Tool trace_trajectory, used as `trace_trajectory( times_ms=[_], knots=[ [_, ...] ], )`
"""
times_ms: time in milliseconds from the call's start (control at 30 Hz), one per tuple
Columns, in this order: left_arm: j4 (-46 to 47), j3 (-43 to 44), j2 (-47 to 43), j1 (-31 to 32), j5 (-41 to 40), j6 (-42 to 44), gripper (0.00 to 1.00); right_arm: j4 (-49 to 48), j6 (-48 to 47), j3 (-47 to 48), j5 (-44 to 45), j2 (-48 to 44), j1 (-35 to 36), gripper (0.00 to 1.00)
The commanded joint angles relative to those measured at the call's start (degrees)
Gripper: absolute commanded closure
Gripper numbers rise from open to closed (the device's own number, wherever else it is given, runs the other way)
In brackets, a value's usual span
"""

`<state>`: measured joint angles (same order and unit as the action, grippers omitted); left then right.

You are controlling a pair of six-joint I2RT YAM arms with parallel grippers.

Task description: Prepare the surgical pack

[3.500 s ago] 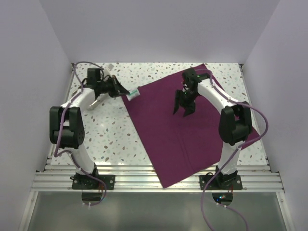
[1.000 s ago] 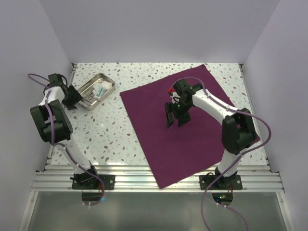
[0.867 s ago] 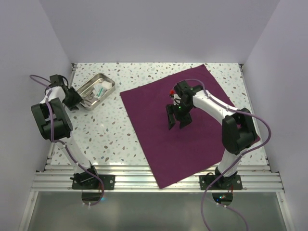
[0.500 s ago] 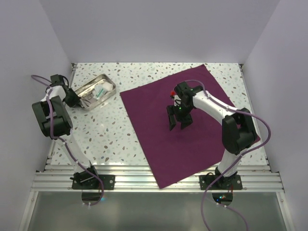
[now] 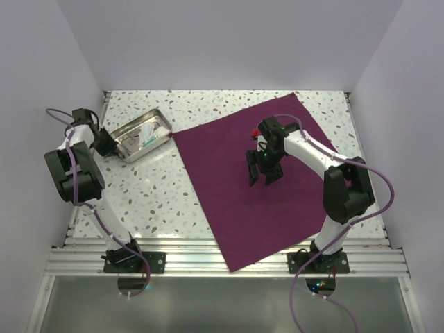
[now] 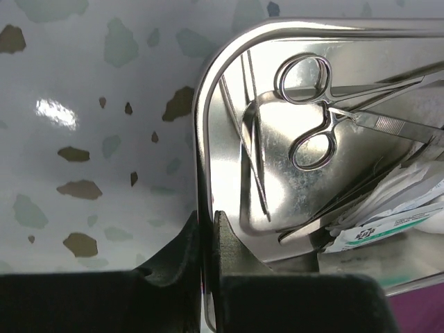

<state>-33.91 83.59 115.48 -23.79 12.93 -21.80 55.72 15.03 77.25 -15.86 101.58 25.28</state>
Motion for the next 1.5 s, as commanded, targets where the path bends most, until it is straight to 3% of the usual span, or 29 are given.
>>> trace_trajectory(
  times_ms=[0, 200, 467, 633, 833, 967, 1167, 1300, 1400, 1467],
  knots=[
    [0.87, -0.09, -10.08, 0.23, 6.76, -0.08, 1.00, 0.70, -0.62, 0.36, 1.36, -4.02, -2.24, 0.33],
    [-1.86, -1.15, -17.21, 8.83, 6.24, 0.10, 1.00, 2.89, 1.14, 1.31, 1.00, -6.30, -9.54, 0.37],
    [-1.95, -0.54, -18.89, 29.92, 2.28, -5.17, 1.00, 2.37, 5.88, 2.29, 1.26, -12.01, -14.46, 0.38],
    [1.56, -0.54, -14.77, 42.04, 0.61, -7.55, 1.00, 3.16, 7.65, 2.73, 4.86, -15.53, -17.18, 0.39],
    [3.67, 4.64, -4.75, 51.81, 1.31, -7.03, 1.00, 4.92, 7.65, 1.76, 9.26, -17.56, -21.66, 0.41],
    [2.01, 12.01, 3.94, 55.60, 2.27, -4.92, 1.00, 3.96, 8.70, -0.78, 6.20, -16.94, -25.09, 0.41],
    [-0.10, 17.56, 9.14, 57.01, 3.42, -1.49, 1.00, 1.23, 10.20, -4.91, 3.99, -15.89, -27.39, 0.41],
    [-2.29, 17.84, 8.98, 57.01, 3.59, 1.84, 0.65, -1.31, 11.16, -8.25, 4.26, -14.92, -27.39, 0.41],
    [-1.17, 15.64, 5.99, 57.01, 2.89, 4.57, 0.46, -2.02, 11.43, -8.52, 4.43, -12.99, -27.39, 0.40],
    [-0.63, 14.41, 3.63, 57.01, 2.63, 5.63, 0.41, -2.37, 11.17, -8.00, 5.39, -11.85, -27.39, 0.40]
  ],
)
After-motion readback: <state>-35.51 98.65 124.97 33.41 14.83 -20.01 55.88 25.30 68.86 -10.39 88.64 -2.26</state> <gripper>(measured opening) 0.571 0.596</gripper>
